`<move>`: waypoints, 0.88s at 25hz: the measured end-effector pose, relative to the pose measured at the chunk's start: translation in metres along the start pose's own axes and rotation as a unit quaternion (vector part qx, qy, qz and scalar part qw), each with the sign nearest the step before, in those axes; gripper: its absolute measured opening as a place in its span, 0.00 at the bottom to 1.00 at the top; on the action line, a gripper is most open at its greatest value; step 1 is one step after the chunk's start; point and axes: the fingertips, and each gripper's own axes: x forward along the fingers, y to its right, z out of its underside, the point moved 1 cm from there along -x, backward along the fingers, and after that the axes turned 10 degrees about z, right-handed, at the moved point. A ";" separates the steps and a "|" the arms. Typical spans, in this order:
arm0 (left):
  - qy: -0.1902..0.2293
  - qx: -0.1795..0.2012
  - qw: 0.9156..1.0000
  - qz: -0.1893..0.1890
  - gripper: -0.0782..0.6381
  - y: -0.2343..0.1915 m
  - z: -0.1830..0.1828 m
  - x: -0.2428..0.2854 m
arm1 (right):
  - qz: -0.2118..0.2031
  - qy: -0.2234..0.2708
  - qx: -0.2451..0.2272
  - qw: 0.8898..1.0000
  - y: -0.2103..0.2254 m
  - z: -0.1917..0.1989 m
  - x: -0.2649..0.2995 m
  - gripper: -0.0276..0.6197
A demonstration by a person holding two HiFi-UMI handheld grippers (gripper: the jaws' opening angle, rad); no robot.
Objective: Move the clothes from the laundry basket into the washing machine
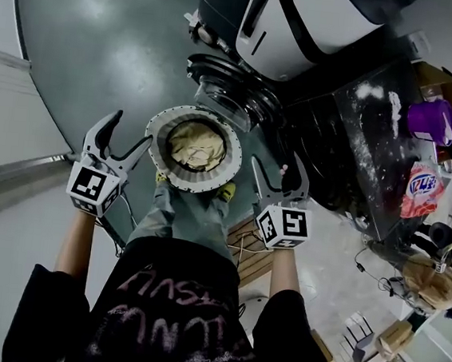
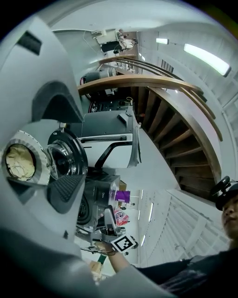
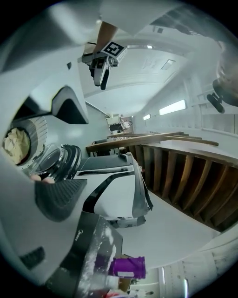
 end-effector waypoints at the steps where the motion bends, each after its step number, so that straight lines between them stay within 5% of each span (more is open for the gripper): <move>1: -0.010 0.006 1.000 0.004 0.59 0.001 0.005 0.003 | -0.006 -0.005 -0.007 1.000 -0.001 0.003 0.003 0.62; 8: -0.061 0.076 0.994 0.044 0.59 0.006 0.026 0.031 | -0.043 -0.026 -0.035 0.998 -0.009 0.020 0.029 0.62; 22: -0.136 0.104 0.979 0.111 0.59 0.014 0.103 0.075 | -0.119 -0.086 -0.091 0.985 -0.039 0.102 0.063 0.62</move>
